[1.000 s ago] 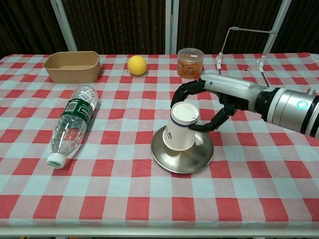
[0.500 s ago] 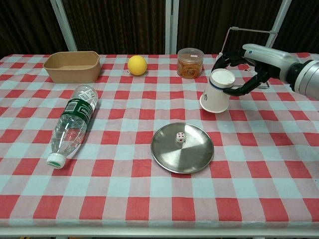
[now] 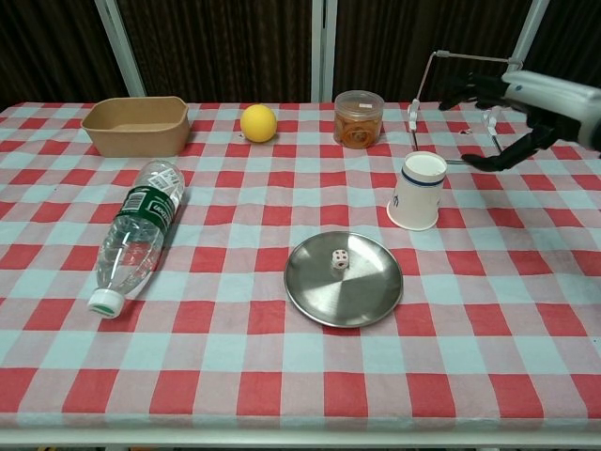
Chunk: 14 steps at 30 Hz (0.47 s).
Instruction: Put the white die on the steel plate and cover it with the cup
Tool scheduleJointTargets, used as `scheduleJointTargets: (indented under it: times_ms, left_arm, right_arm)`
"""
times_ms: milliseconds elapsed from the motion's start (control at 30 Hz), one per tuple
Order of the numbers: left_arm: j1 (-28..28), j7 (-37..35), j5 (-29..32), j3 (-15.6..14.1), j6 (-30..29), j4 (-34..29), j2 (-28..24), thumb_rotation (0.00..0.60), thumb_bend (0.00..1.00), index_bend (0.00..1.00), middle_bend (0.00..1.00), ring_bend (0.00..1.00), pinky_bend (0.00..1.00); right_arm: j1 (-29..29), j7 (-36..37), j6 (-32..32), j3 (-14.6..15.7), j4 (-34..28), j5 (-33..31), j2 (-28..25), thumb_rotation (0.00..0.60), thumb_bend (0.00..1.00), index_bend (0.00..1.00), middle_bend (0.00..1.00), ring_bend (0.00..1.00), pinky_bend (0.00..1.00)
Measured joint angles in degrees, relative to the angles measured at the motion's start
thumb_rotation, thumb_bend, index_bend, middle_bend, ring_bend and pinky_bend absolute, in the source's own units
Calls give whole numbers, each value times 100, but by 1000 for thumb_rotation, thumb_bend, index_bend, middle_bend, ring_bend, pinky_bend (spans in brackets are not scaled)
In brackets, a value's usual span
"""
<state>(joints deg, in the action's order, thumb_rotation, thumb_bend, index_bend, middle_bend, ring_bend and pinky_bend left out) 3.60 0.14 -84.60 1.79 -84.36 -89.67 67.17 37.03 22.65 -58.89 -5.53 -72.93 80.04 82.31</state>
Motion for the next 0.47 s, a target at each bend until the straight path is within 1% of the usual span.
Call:
scheduleJointTargets:
  times_ms: [133, 233, 367, 467]
  left_arm:
    - [23, 86, 39, 32, 12, 59, 64, 600, 0, 147, 159, 21, 33]
    - [49, 152, 69, 57, 32, 94, 122, 600, 0, 146, 159, 21, 33]
    - [90, 291, 105, 112, 35, 109, 191, 600, 0, 147, 159, 21, 33]
    - [115, 317, 110, 134, 34, 86, 215, 600, 0, 147, 159, 21, 33]
  right_arm:
    - [-553, -635, -836, 85, -588, 32, -518, 600, 280, 35, 172, 0, 8]
    - [-1143, -1171, -1556, 225, -1131, 38, -924, 600, 280, 35, 169, 0, 8]
    - [-2026, -1693, -2466, 544, -1825, 102, -1378, 600, 281, 35, 146, 0, 8]
    - [-2546, -1870, -2974, 780, -2139, 236, -1577, 600, 281, 35, 141, 0, 8]
